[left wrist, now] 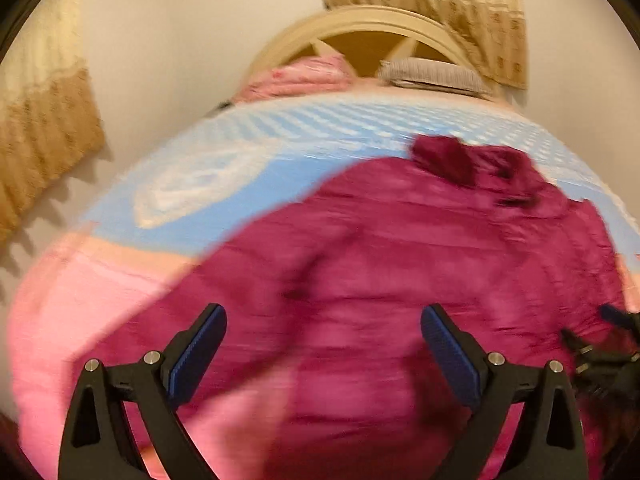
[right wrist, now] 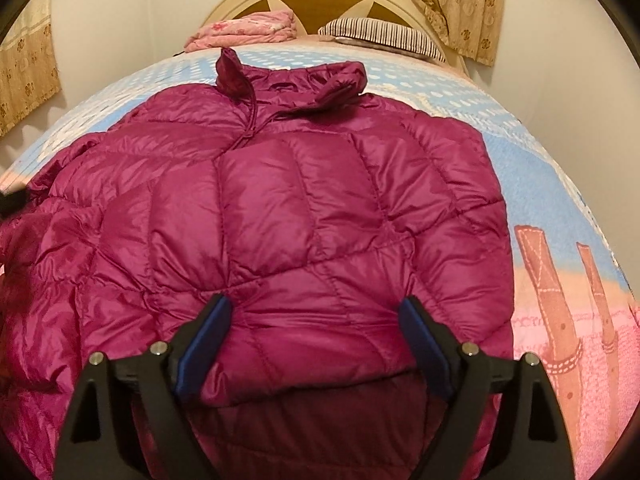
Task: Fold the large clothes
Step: 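Grasp the other sleeve cuff with the left gripper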
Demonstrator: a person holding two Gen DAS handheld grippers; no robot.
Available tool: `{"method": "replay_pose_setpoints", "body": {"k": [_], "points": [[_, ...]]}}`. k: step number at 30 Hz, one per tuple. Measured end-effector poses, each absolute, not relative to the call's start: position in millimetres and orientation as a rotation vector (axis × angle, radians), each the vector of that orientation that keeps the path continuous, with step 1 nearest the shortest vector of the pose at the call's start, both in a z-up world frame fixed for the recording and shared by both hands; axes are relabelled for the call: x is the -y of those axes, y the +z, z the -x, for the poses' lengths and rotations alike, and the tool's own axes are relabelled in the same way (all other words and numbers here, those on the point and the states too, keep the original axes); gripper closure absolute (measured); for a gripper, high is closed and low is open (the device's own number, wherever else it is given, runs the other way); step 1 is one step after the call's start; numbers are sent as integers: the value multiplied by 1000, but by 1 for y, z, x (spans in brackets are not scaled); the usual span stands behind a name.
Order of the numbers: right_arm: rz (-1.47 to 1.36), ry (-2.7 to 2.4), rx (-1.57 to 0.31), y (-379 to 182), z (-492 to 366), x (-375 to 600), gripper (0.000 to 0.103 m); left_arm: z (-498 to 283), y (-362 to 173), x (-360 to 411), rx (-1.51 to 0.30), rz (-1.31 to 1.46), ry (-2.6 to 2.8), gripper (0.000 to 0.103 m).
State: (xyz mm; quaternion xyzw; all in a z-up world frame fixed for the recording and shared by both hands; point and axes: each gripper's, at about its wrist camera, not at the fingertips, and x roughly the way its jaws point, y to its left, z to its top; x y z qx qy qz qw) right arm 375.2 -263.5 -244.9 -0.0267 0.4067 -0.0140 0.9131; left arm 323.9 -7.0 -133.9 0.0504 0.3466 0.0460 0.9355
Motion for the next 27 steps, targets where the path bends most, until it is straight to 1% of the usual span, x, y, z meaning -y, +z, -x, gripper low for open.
{"method": "replay_pose_setpoints", "body": {"k": [4, 9, 13, 16, 19, 20, 21, 22, 23, 24, 25, 26, 27], "points": [[61, -33, -834, -245, -374, 263, 14, -309, -135, -73, -742, -114, 293, 5], [78, -45, -832, -244, -373, 261, 13, -273, -142, -149, -768, -65, 454, 5], [115, -52, -807, -227, -362, 252, 13, -256, -154, -176, -803, -30, 468, 5], [98, 6, -726, -202, -340, 231, 13, -260, -166, -178, -834, -4, 446, 5], [129, 124, -739, -199, -330, 195, 13, -260, -174, -176, -844, -8, 427, 5], [165, 151, -752, -204, -328, 182, 13, -260, -175, -174, -844, -10, 415, 9], [206, 165, -760, -212, -327, 171, 13, -259, -177, -174, -846, -15, 412, 22], [234, 161, -760, -218, -326, 165, 13, -260, -181, -174, -860, -21, 403, 30], [261, 145, -763, -227, -326, 160, 13, -262, -184, -174, -873, -11, 381, 47], [267, 136, -772, -234, -327, 159, 12, -263, -185, -175, -883, 1, 364, 56], [263, 135, -782, -237, -328, 160, 12, -263, -185, -175, -881, 0, 363, 57], [249, 136, -793, -239, -330, 163, 9, -262, -184, -174, -870, -10, 361, 62], [224, 132, -804, -240, -333, 167, 5, -262, -182, -174, -860, -19, 355, 73]]}}
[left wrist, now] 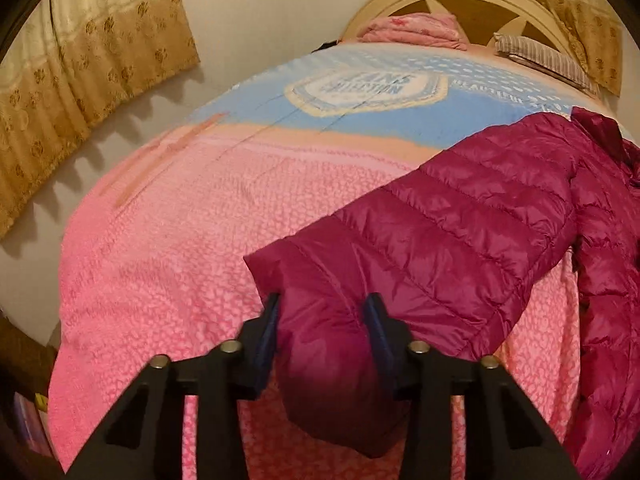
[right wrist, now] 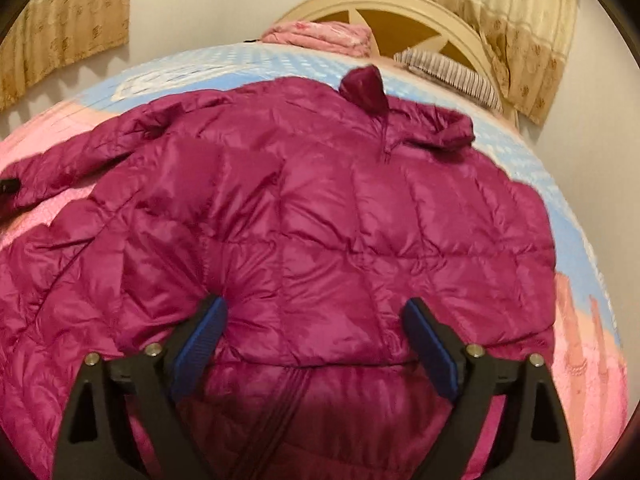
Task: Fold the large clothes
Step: 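Grasp the other sleeve cuff with the left gripper, then lift and fold the held sleeve across the jacket body with the left gripper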
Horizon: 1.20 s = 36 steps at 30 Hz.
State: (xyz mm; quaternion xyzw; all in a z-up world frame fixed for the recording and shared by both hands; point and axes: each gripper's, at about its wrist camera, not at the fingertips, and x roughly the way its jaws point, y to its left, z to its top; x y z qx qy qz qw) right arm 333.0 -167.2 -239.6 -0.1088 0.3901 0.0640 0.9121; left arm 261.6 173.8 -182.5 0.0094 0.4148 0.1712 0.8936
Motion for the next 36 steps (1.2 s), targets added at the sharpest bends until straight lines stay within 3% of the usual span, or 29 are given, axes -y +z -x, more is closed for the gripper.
{"method": "replay_pose_setpoints", "body": {"k": [2, 6, 20, 28, 36], "points": [[189, 130, -822, -240, -334, 174, 2, -260, -178, -174, -845, -25, 342, 85], [167, 131, -828, -241, -336, 178, 1, -259, -165, -181, -814, -2, 340, 93], [173, 142, -734, -209, -309, 177, 1, -249, -58, -161, -601, -29, 295, 96], [133, 71, -700, -191, -306, 223, 1, -259, -12, -70, -459, -185, 243, 96], [74, -4, -695, -188, -295, 268, 1, -278, -10, 38, -427, -234, 67, 97]]}}
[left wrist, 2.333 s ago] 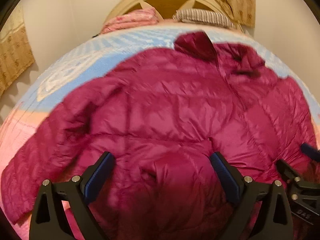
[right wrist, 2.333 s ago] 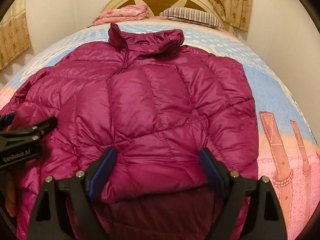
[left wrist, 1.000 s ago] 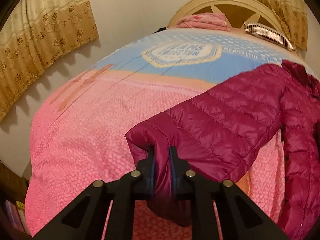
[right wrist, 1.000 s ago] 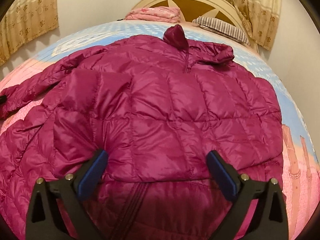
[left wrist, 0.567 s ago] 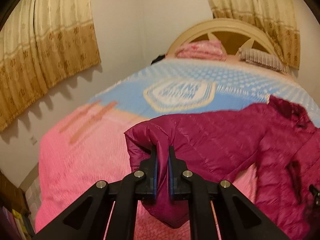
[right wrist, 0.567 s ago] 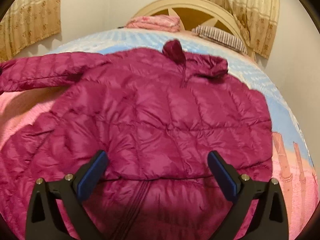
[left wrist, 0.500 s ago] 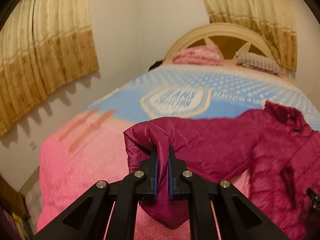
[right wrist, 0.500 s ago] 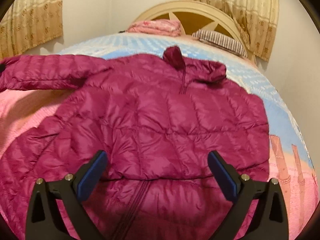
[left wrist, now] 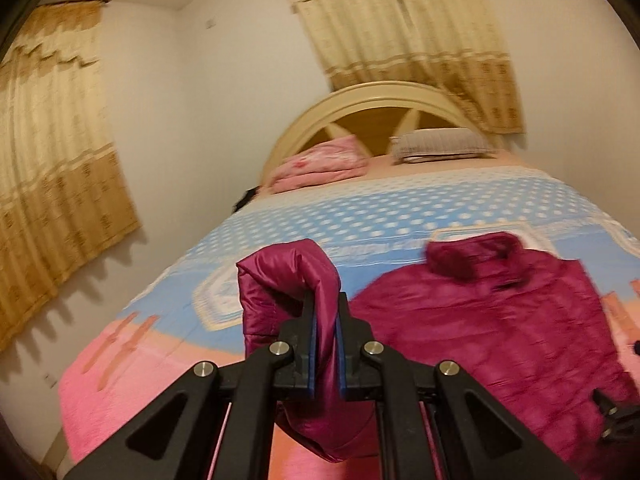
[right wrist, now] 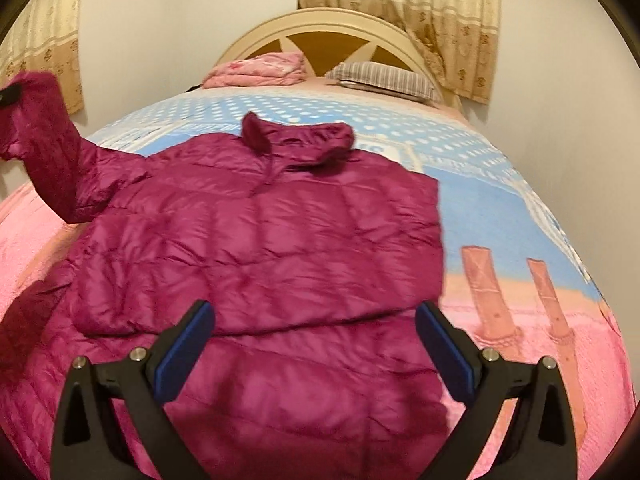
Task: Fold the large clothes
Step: 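Lift and fold the held sleeve across the jacket body with the left gripper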
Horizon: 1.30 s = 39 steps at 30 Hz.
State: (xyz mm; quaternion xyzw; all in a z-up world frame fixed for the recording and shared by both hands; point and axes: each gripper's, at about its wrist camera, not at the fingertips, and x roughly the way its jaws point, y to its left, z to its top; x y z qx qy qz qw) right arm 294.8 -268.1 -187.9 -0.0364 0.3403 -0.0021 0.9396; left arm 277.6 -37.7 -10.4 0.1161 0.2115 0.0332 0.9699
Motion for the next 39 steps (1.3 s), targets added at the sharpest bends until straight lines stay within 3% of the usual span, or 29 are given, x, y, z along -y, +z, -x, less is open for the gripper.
{"method": "replay_pose_setpoints", "body": {"k": [13, 14, 16, 18, 19, 26, 34, 37, 39], "points": [[20, -29, -734, -214, -288, 294, 1, -283, -72, 168, -549, -311, -221, 93], [11, -29, -738, -215, -289, 295, 1, -283, -75, 171, -559, -310, -233, 87], [1, -29, -743, -218, -290, 297, 1, -281, -78, 173, -564, -309, -238, 66], [-6, -32, -754, -221, -291, 298, 1, -280, -74, 170, -526, -300, -223, 19], [-8, -32, -760, -222, -292, 299, 1, -277, -72, 168, -499, -292, -219, 15], [-10, -31, -780, -224, -295, 299, 1, -281, -68, 141, -461, -332, -163, 14], [-159, 115, -760, -180, -308, 284, 1, -322, -100, 66, -589, -275, 5, 14], [-182, 178, -787, -178, -331, 268, 16, -328, -109, 38, -632, -235, 57, 14], [-204, 197, -841, -188, -354, 260, 32, -331, -113, 15, -654, -209, 93, 14]]}}
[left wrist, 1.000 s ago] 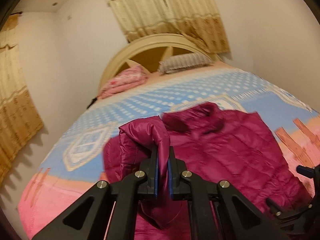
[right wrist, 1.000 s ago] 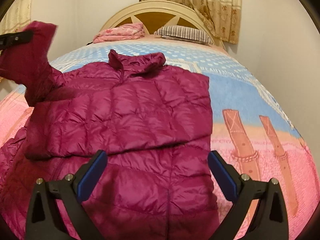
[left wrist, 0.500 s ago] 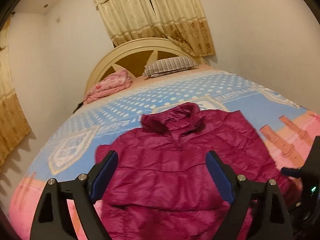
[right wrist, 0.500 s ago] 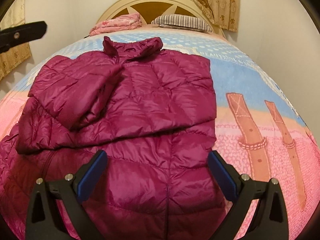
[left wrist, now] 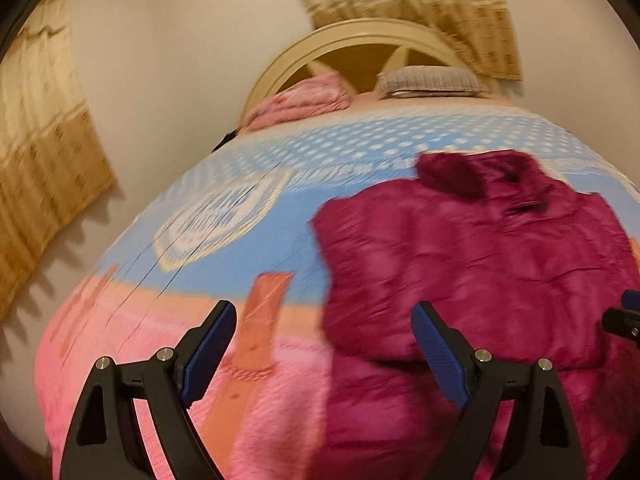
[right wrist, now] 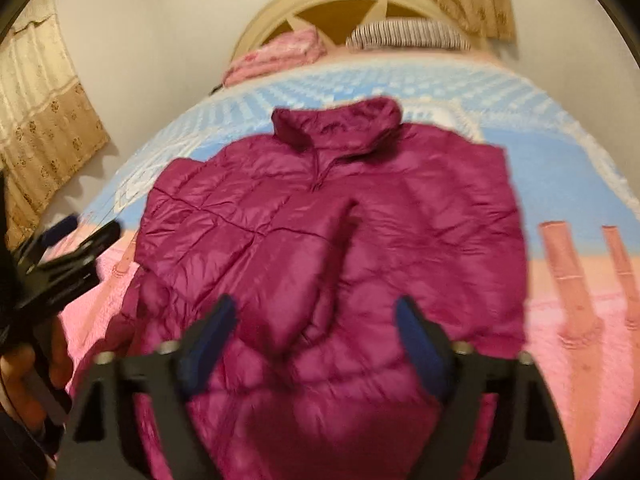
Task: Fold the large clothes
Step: 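Lift and fold the held sleeve across the jacket body with the left gripper, then open the left gripper to release the sleeve onto the jacket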
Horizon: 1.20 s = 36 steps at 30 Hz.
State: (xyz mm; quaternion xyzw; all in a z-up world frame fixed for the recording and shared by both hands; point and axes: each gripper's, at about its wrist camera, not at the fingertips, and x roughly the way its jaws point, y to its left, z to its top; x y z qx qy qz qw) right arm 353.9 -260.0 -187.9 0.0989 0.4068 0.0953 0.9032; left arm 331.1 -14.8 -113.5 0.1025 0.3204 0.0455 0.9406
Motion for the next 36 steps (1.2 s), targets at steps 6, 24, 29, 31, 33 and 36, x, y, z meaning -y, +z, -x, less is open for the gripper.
{"method": "replay_pose_setpoints", "body": {"k": [6, 24, 29, 31, 33, 36], "points": [[-234, 243, -910, -216, -369, 256, 79, -343, -124, -41, -727, -155, 189, 14], [-145, 16, -767, -171, -313, 277, 54, -388, -93, 24, -691, -129, 30, 14], [-157, 73, -711, -157, -333, 254, 54, -416, -120, 41, -763, -95, 1, 14], [-156, 97, -720, -163, -349, 244, 54, -420, -133, 47, -787, -82, -28, 14], [-186, 132, -743, -174, -366, 234, 54, -421, -149, 55, -813, -91, -53, 14], [-160, 108, -770, -193, -379, 231, 54, -420, -175, 60, -845, -126, -49, 13]]}}
